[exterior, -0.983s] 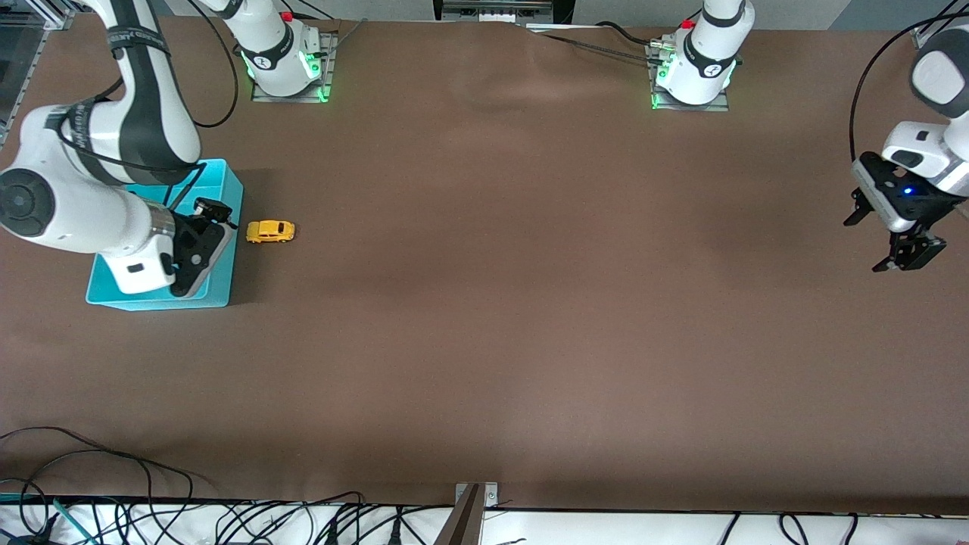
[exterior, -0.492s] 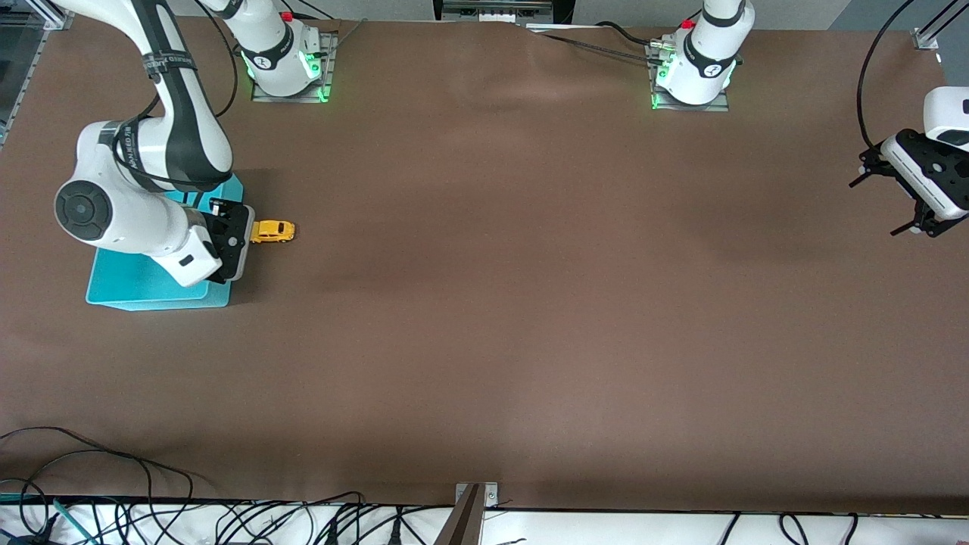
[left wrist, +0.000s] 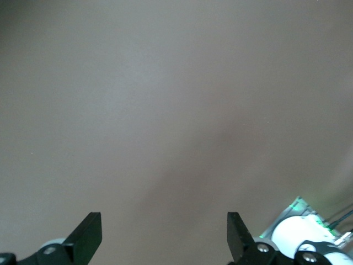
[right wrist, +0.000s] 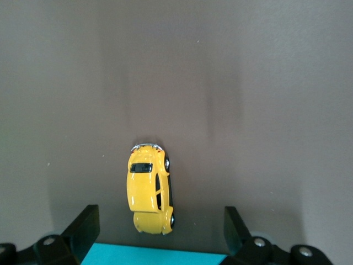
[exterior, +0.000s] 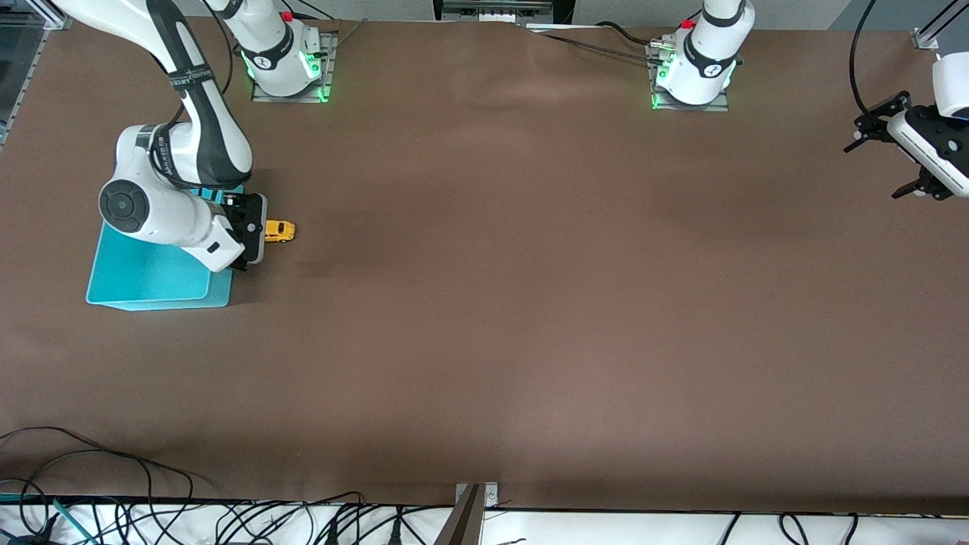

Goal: Wind up and store yellow beetle car
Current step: 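Close the right gripper on the yellow car and lift it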

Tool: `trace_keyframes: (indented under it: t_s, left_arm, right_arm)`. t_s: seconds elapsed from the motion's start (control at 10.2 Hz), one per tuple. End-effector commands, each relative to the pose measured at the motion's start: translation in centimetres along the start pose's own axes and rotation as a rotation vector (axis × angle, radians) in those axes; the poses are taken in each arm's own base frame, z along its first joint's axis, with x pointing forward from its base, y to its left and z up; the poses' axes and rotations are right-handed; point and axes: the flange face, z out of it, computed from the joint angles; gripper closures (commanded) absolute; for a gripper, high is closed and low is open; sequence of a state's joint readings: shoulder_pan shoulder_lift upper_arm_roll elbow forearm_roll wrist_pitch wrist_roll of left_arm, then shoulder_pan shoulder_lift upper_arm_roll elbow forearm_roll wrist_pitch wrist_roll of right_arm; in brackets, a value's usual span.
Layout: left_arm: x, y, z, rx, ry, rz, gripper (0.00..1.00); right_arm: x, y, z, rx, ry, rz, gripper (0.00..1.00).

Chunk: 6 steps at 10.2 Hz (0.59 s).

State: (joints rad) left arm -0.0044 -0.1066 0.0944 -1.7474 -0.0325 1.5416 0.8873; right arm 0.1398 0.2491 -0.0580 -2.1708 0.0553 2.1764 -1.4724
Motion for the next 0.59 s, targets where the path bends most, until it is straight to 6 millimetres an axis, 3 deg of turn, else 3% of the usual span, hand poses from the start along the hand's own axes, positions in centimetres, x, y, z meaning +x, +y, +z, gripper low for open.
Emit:
trace_keyframes:
  t_s: [0.0, 0.2, 0.49]
  left_arm:
    - [1.2, 2.2, -2.2, 0.002, -0.054, -0.15, 0.0]
    - [2.9, 4.0, -2.9, 0.015, -0.058, -0.286, 0.0]
    - [3.8, 4.4, -4.8, 0.038, -0.011, -0.572, 0.0]
  right_arm:
    - [-0.6, -3.3, 0.9, -0.042, 0.027, -0.013, 0.0]
    - [-1.0, -4.9, 2.9, -0.092, 0.028, -0.011, 0.0]
    - [-1.3, -5.7, 5.4, -0.167, 0.023, -0.037, 0.0]
